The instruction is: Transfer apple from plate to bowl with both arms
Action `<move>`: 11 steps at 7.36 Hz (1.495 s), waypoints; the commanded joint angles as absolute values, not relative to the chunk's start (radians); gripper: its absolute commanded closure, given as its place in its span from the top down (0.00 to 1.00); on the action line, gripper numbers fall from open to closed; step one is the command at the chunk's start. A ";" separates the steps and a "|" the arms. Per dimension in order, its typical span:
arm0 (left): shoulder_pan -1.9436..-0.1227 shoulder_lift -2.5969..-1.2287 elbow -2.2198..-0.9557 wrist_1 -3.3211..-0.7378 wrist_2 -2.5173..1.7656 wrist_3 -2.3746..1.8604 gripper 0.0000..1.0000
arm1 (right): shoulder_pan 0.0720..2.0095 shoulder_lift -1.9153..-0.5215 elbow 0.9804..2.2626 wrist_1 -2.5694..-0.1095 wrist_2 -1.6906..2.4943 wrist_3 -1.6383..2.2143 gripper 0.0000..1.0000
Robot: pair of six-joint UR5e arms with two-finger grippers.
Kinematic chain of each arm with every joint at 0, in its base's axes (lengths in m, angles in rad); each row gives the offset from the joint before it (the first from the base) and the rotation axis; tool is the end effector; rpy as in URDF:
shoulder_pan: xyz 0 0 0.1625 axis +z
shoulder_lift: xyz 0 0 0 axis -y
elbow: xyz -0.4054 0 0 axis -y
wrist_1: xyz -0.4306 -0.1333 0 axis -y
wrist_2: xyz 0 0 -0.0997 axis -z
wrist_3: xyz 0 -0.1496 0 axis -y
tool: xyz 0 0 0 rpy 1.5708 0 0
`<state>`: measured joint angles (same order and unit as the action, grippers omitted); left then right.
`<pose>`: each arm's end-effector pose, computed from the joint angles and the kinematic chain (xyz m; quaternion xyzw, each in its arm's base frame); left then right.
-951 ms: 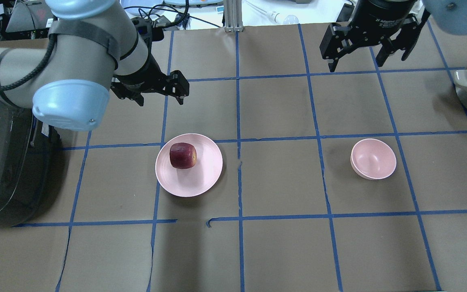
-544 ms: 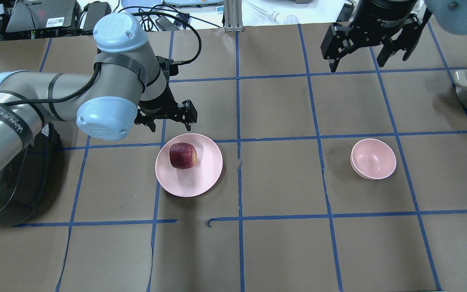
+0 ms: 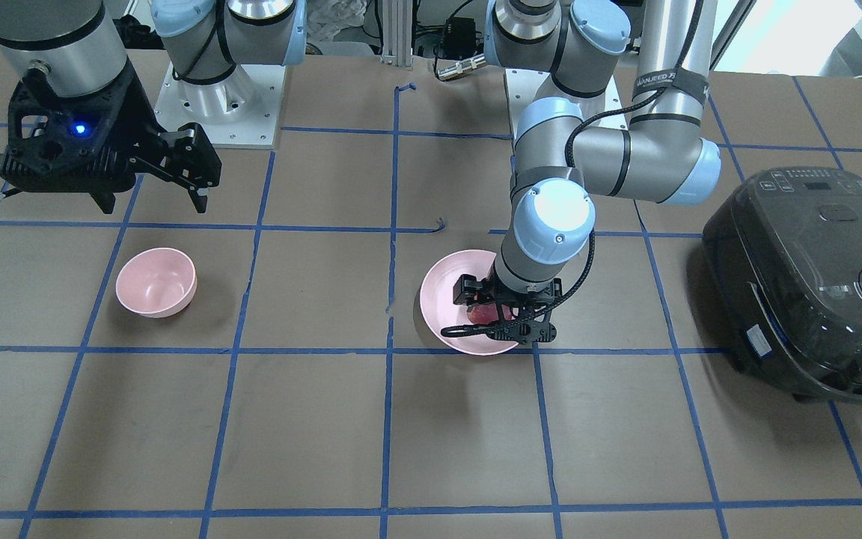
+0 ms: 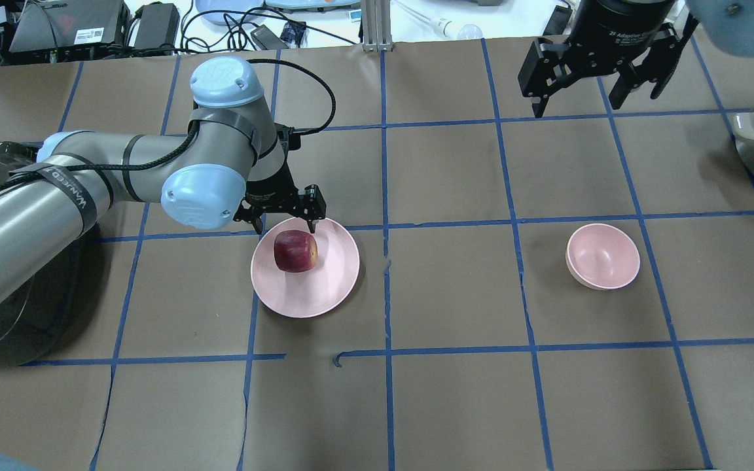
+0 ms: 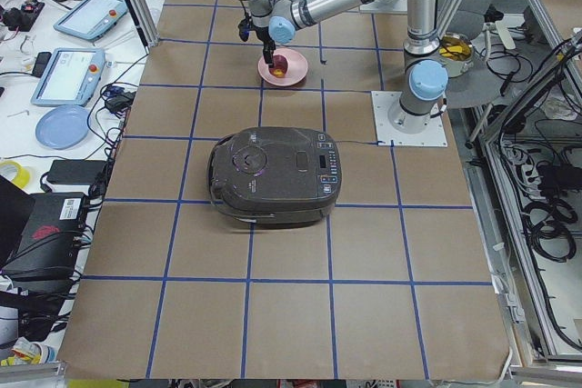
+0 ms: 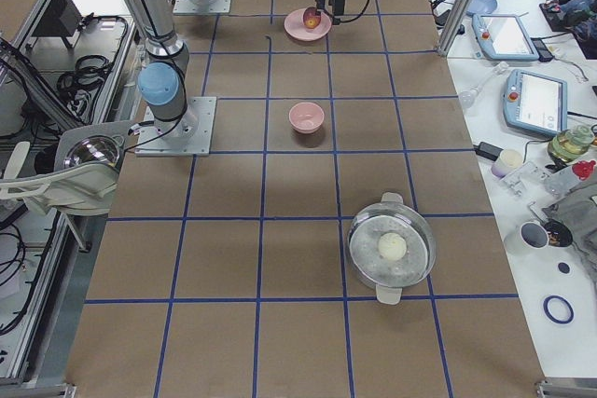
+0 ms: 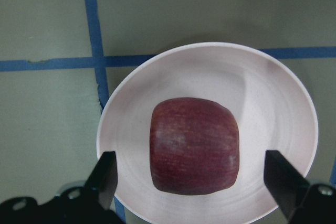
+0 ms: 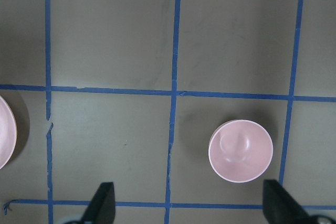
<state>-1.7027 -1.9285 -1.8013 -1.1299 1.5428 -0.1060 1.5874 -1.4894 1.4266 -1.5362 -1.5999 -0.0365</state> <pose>-0.2122 -0.5537 0.1408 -0.0119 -0.9971 -0.0747 0.0051 0.1383 -0.5644 0.4469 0.0263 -0.9994 0.0140 0.0147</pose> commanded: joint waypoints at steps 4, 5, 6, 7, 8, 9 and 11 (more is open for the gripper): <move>-1.704 -1.976 -1.838 -1.101 1.540 -0.100 0.98 | 1.580 -1.485 1.434 -1.606 -1.568 -0.023 1.00; -1.704 -1.977 -1.853 -1.088 1.540 -0.100 0.97 | 1.582 -1.485 1.434 -1.614 -1.568 -0.008 1.00; -1.706 -1.980 -1.856 -1.072 1.537 -0.100 0.91 | 1.583 -1.485 1.434 -1.612 -1.566 0.039 1.00; -1.713 -1.982 -1.864 -1.072 1.539 -0.100 0.75 | 1.583 -1.483 1.434 -1.612 -1.553 0.046 1.00; -1.720 -1.982 -1.867 -1.068 1.537 -0.101 0.51 | 1.583 -1.483 1.434 -1.612 -1.552 0.046 1.00; -1.721 -1.980 -1.873 -1.063 1.537 -0.100 0.30 | 1.583 -1.483 1.434 -1.614 -1.554 0.046 1.00; -1.729 -1.947 -1.868 -1.058 1.490 -0.095 0.02 | 1.583 -1.483 1.434 -1.615 -1.554 0.048 1.00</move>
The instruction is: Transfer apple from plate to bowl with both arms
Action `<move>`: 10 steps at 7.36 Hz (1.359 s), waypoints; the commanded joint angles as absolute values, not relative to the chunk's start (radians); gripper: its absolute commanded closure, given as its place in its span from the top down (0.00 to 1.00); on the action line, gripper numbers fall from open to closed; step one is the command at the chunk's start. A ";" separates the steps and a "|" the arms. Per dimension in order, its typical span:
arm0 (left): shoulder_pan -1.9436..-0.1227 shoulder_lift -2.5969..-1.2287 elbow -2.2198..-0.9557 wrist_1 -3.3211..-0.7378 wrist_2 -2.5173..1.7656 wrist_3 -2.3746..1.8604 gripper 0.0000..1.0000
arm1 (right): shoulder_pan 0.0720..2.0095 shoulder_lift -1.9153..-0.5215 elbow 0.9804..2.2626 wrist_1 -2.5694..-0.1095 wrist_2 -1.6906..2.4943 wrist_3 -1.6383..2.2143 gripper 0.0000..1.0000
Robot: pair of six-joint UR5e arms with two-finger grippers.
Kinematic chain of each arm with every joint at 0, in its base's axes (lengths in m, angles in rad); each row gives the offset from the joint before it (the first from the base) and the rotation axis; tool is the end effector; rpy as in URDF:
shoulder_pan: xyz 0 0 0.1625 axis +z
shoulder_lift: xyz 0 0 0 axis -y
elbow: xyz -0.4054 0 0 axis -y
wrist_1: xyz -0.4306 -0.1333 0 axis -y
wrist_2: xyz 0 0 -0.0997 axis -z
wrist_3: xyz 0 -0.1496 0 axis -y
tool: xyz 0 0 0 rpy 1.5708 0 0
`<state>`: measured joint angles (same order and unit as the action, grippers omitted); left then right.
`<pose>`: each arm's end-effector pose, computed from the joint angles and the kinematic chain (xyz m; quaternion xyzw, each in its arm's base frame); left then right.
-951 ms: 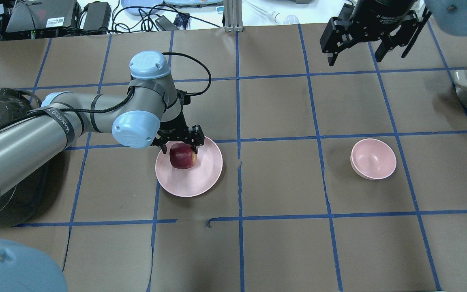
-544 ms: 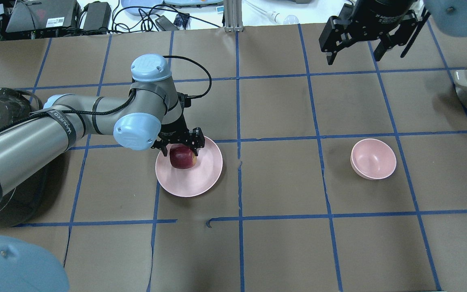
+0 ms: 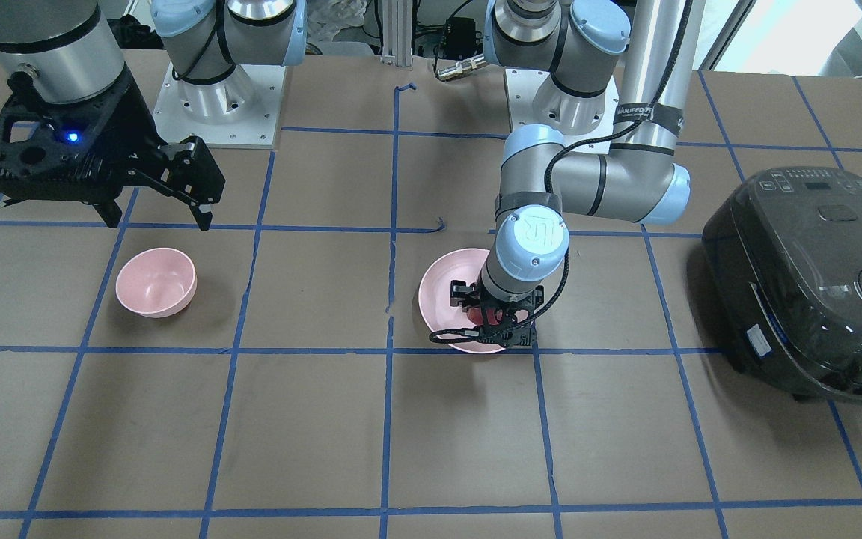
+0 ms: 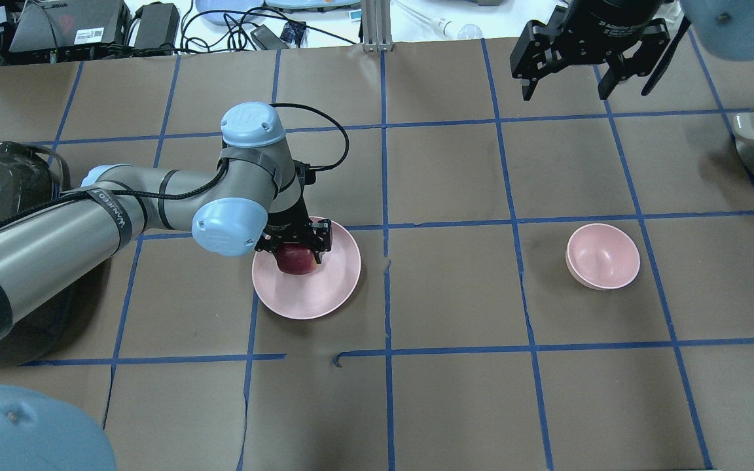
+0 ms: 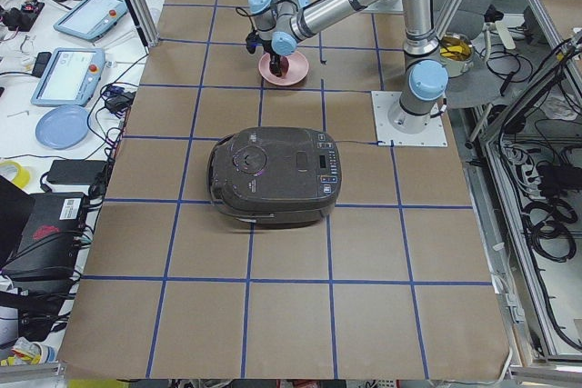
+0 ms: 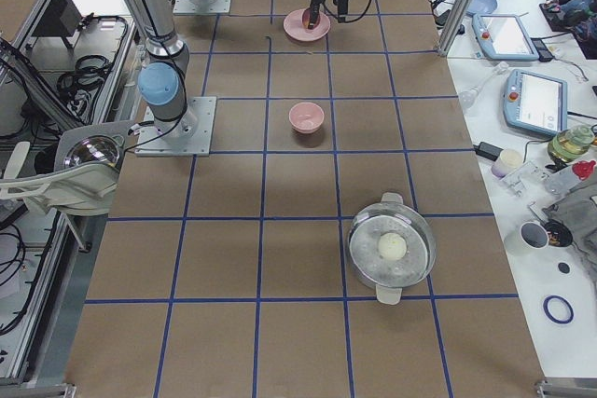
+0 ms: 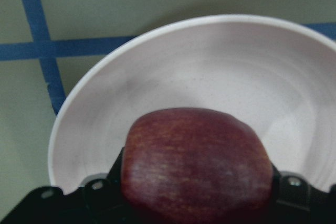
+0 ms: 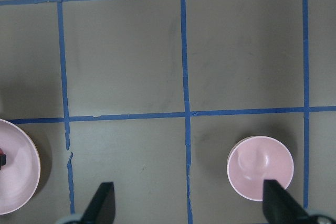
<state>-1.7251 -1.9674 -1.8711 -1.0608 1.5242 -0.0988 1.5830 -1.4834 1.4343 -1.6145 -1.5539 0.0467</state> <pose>-0.2242 -0.5288 0.0947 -0.0254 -0.9950 -0.0955 0.0112 0.1429 -0.5769 0.4478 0.0168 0.9987 -0.0461 0.0098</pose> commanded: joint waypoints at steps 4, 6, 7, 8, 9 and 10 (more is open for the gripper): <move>-1.744 -1.924 -1.786 -1.060 1.482 -0.104 0.00 | 1.583 -1.482 1.436 -1.605 -1.555 0.046 1.00; -1.773 -1.925 -1.656 -1.107 1.502 -0.107 0.00 | 1.575 -1.479 1.437 -1.600 -1.560 0.031 1.00; -1.782 -1.916 -1.549 -1.240 1.563 -0.115 0.00 | 1.569 -1.477 1.442 -1.600 -1.565 0.023 1.00; -1.796 -1.910 -1.475 -1.311 1.575 -0.121 0.00 | 1.533 -1.476 1.454 -1.598 -1.574 -0.042 1.00; -1.808 -1.892 -1.462 -1.321 1.585 -0.121 0.00 | 1.464 -1.476 1.480 -1.598 -1.574 -0.117 1.00; -1.843 -1.873 -1.462 -1.321 1.583 -0.147 0.00 | 1.372 -1.476 1.541 -1.600 -1.575 -0.241 0.98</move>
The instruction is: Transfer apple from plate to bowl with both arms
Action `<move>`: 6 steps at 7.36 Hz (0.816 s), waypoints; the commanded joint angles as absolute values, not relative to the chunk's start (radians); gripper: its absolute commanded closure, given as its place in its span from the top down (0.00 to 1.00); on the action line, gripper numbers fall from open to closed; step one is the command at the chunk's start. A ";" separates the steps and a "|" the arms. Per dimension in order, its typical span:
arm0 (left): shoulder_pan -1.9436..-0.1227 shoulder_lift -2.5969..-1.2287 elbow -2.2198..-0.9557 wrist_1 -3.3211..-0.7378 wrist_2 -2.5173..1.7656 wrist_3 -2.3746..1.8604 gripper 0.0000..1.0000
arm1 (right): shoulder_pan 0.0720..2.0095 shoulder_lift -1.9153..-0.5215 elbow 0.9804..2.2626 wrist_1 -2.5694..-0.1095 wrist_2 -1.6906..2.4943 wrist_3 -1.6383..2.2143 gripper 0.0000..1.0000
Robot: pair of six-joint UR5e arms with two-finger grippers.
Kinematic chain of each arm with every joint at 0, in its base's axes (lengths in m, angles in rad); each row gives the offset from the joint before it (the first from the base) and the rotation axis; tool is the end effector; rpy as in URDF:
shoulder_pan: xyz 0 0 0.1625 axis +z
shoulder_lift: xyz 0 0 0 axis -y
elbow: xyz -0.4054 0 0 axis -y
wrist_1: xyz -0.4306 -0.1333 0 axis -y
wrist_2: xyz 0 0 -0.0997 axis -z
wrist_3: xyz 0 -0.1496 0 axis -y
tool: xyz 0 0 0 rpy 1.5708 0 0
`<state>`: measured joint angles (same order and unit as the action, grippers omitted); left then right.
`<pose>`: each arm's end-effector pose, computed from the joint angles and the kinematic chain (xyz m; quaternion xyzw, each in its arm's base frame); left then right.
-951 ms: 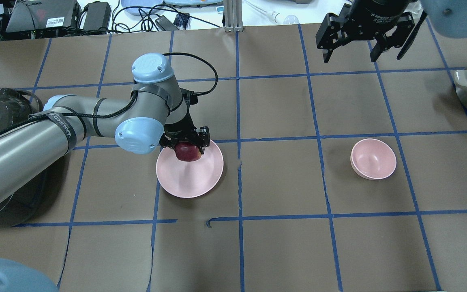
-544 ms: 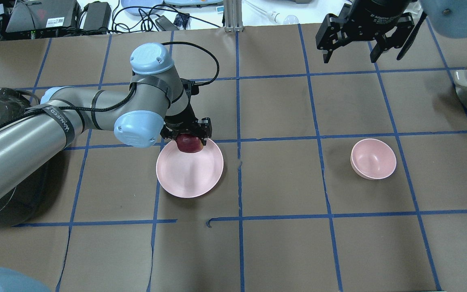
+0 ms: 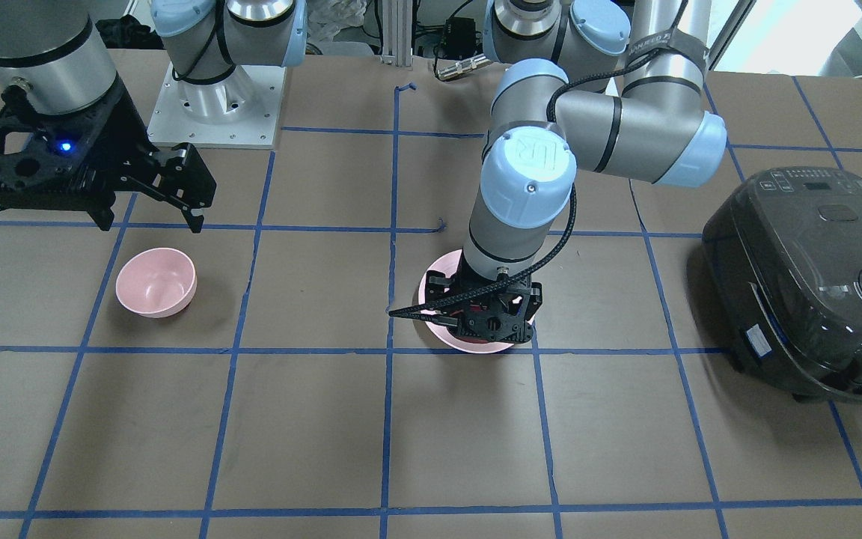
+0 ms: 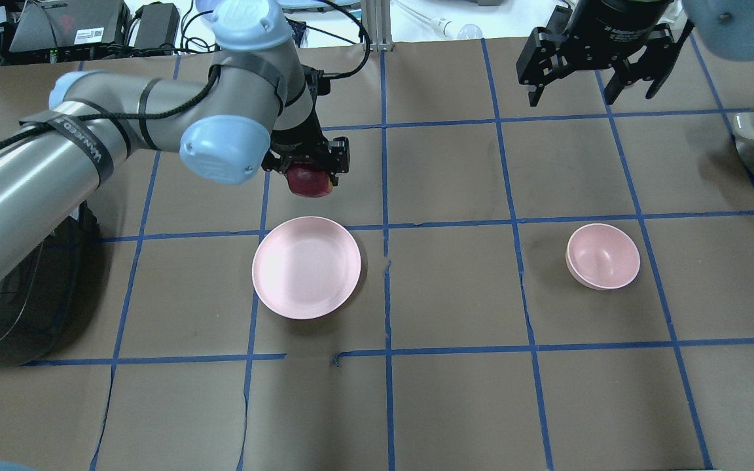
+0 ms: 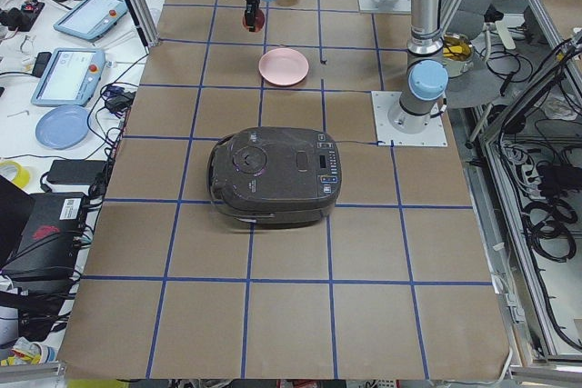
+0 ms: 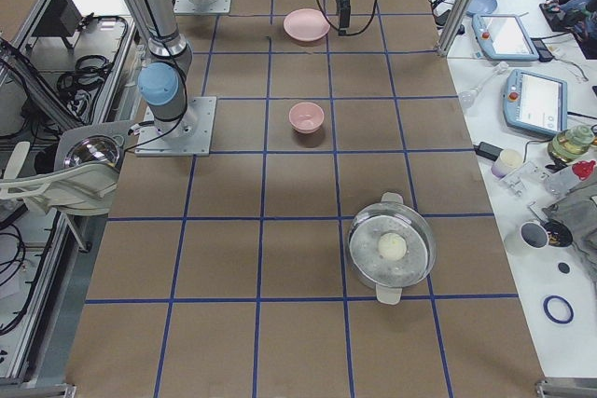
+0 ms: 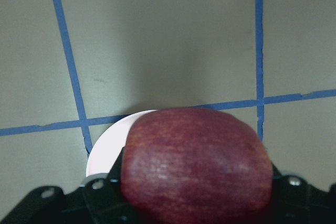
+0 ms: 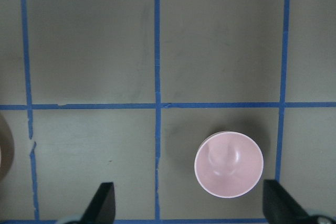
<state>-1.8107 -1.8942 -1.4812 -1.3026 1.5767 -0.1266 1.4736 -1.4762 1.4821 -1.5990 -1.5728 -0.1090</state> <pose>-0.2837 -0.6024 0.3010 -0.0566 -0.9982 0.0174 0.0002 0.0769 -0.5821 0.4162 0.0059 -0.9999 0.0110 0.0021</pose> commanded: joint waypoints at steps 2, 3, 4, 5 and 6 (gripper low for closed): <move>-1.871 -1.850 -1.471 -1.313 1.582 -0.150 0.00 | 1.190 -1.465 1.743 -1.735 -1.557 -0.337 0.96; -1.862 -1.835 -1.467 -1.310 1.571 -0.137 0.00 | 1.168 -1.430 1.857 -1.888 -1.559 -0.350 0.96; -1.839 -1.832 -1.463 -1.307 1.565 -0.132 0.00 | 1.166 -1.396 1.952 -2.055 -1.557 -0.350 0.91; -1.835 -1.832 -1.474 -1.292 1.531 -0.132 0.00 | 1.166 -1.369 2.020 -2.097 -1.555 -0.350 0.87; -1.832 -1.832 -1.474 -1.279 1.526 -0.132 0.00 | 1.166 -1.362 2.061 -2.136 -1.539 -0.350 0.78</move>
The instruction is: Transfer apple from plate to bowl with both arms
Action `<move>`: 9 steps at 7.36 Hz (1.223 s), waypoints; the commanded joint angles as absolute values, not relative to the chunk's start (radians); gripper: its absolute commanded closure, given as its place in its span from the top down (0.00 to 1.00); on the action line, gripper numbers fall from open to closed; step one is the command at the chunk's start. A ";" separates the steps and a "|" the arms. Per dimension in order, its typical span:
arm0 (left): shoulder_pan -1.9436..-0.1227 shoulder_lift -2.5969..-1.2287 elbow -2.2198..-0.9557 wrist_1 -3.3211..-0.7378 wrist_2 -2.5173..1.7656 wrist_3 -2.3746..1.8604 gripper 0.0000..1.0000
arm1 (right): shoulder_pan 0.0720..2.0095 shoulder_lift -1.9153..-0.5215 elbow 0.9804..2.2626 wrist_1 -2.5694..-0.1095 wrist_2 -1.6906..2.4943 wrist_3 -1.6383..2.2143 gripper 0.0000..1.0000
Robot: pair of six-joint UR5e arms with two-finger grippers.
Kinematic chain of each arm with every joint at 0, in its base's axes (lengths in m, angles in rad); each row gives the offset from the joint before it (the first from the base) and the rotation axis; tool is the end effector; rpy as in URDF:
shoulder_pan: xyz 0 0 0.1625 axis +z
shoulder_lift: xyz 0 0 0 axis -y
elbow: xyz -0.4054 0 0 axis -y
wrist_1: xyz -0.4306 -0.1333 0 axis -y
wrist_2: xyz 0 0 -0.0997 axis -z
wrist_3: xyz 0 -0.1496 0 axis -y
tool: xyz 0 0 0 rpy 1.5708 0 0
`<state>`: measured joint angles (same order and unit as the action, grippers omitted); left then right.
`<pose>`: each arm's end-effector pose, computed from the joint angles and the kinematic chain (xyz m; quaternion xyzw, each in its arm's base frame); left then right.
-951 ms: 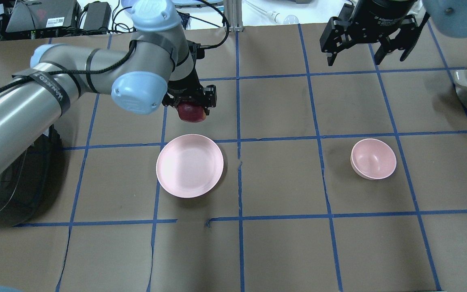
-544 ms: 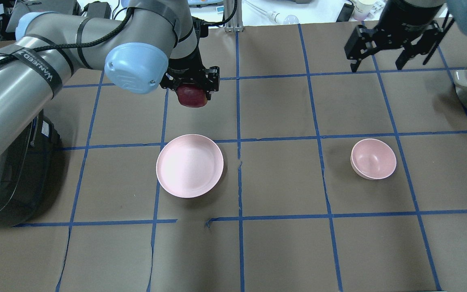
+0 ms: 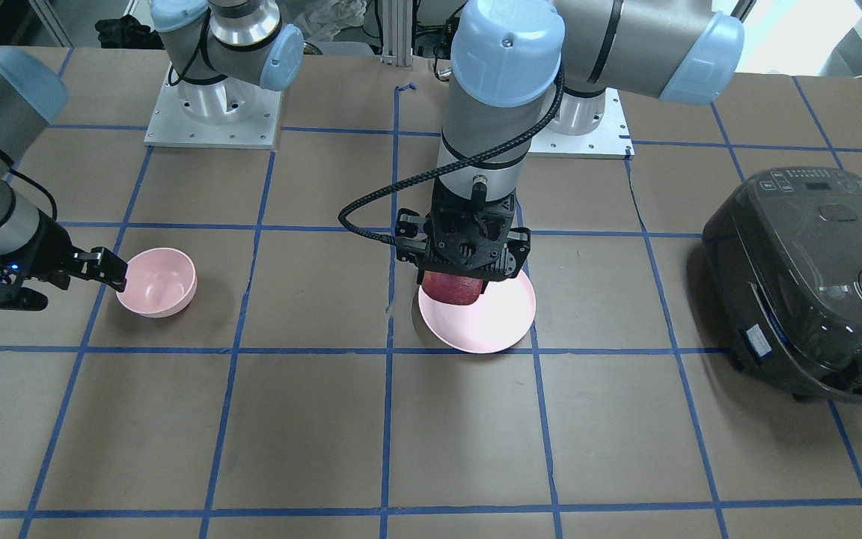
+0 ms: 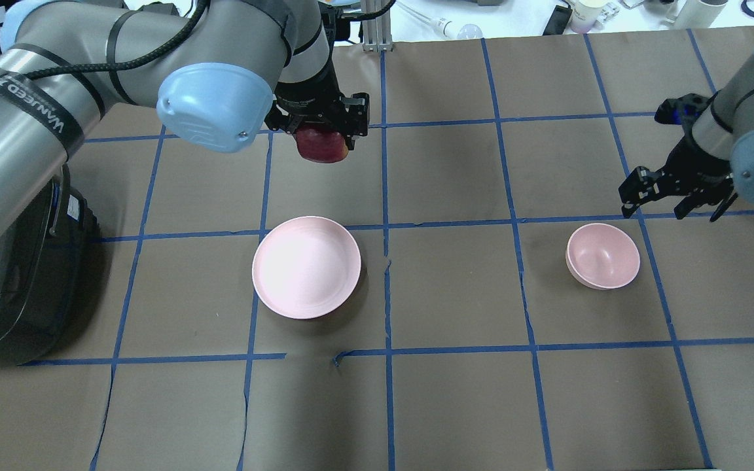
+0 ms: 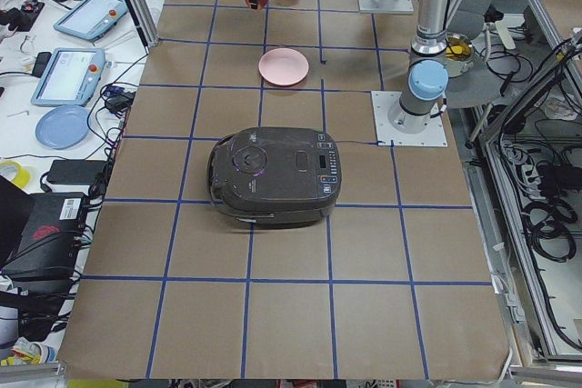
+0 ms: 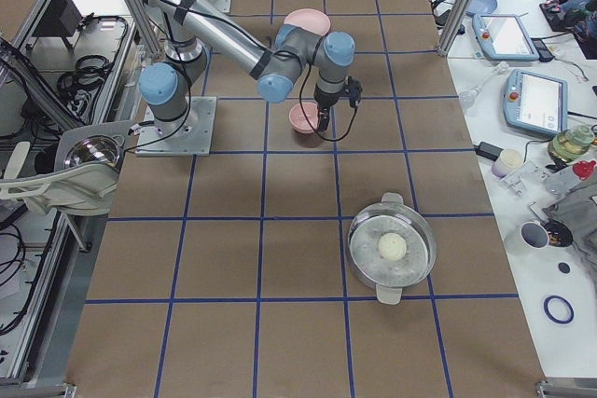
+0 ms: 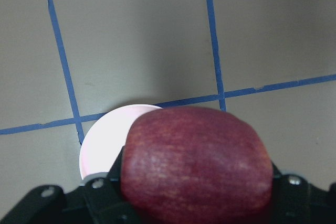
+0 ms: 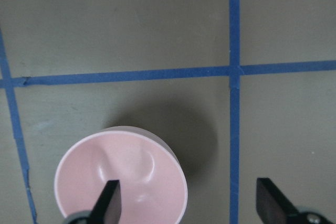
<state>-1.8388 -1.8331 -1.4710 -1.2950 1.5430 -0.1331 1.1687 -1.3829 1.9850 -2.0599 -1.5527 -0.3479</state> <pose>-0.3036 -0.5866 0.3471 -0.0681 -0.9960 0.0527 0.0249 -0.0755 -0.5251 0.1570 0.0276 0.9980 0.0492 0.0291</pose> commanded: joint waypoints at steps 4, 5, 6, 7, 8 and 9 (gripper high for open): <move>-1.827 -1.830 -1.473 -1.276 1.525 -0.132 0.00 | 1.169 -1.361 2.091 -2.212 -1.525 -0.351 0.00; -1.827 -1.830 -1.473 -1.275 1.525 -0.132 0.00 | 1.169 -1.361 2.091 -2.215 -1.525 -0.347 0.00; -1.827 -1.830 -1.473 -1.275 1.525 -0.130 0.00 | 1.169 -1.362 2.086 -2.212 -1.525 -0.344 0.00; -1.827 -1.830 -1.473 -1.275 1.525 -0.130 0.00 | 1.183 -1.364 2.077 -2.206 -1.525 -0.333 0.00; -1.827 -1.830 -1.474 -1.275 1.523 -0.130 0.00 | 1.202 -1.364 2.050 -2.194 -1.517 -0.277 0.00; -1.827 -1.830 -1.474 -1.275 1.523 -0.130 0.00 | 1.262 -1.362 2.007 -2.136 -1.453 -0.244 0.00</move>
<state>-1.8270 -1.8301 -1.4734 -1.2748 1.5238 -0.1304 1.2079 -1.3631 2.0500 -2.1851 -1.5050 -0.2891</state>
